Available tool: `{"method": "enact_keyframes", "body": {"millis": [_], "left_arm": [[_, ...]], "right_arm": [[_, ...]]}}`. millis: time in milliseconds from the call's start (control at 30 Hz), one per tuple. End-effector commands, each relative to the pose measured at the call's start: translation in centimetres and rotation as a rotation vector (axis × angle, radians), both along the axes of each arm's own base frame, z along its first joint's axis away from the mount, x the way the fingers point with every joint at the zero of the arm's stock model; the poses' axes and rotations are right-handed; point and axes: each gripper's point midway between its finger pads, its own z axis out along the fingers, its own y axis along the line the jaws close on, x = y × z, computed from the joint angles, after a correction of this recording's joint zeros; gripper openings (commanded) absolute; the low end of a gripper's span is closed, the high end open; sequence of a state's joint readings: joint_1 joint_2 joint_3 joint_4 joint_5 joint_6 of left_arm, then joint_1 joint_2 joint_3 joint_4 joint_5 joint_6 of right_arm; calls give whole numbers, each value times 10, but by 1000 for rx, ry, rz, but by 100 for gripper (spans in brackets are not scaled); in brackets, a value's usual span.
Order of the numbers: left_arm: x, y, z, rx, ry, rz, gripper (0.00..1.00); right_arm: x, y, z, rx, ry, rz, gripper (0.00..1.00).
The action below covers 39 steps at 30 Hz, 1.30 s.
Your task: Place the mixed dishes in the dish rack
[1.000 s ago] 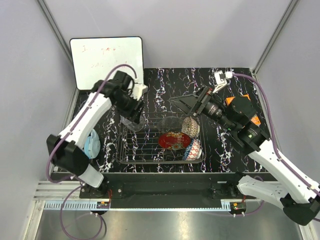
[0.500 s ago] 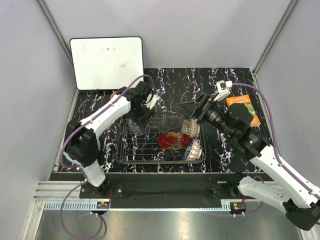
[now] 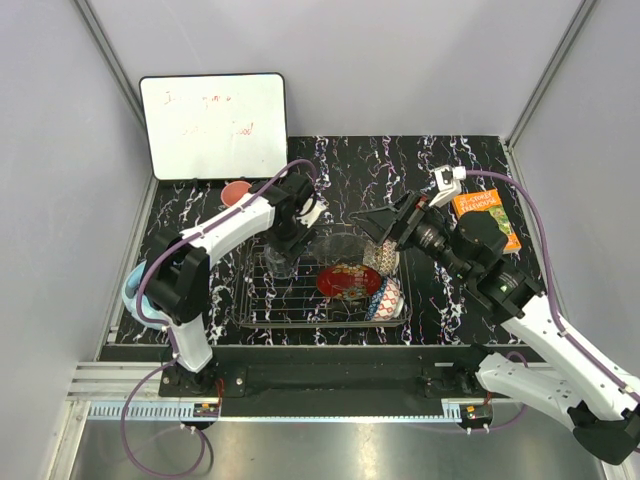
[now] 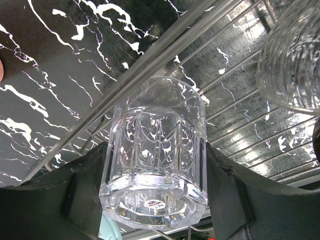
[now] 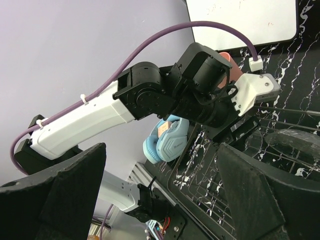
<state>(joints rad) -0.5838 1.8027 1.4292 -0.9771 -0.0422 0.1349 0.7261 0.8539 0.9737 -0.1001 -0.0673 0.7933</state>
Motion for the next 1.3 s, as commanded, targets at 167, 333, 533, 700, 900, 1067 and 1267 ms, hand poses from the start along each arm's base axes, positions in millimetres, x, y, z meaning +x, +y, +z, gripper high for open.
{"method": "enact_keyframes", "body": {"millis": [167,333,533,700,900,1067,1267], "left_arm": [[10,-4,-2,-9,-45,-19,53],[11,-6,22,-45,-101,-16,80],[5,-4,79,-125,-190,-14,99],[-9,-1,127,-219,-246,-39,99],[43,68,186,-220,-497,133,99],[93,106,158,-99,-516,227,92],[124,96,137,-118,-517,224,87]], "right_arm": [[-1,-5,7,22,-30,-24,100],[0,-3,4,11,-28,-16,100],[5,-1,-5,-19,-13,-22,100],[8,1,-9,-50,-4,-25,100],[13,3,-22,-83,21,-30,100],[14,1,-22,-90,6,-41,100],[11,2,-30,-93,22,-30,96]]}}
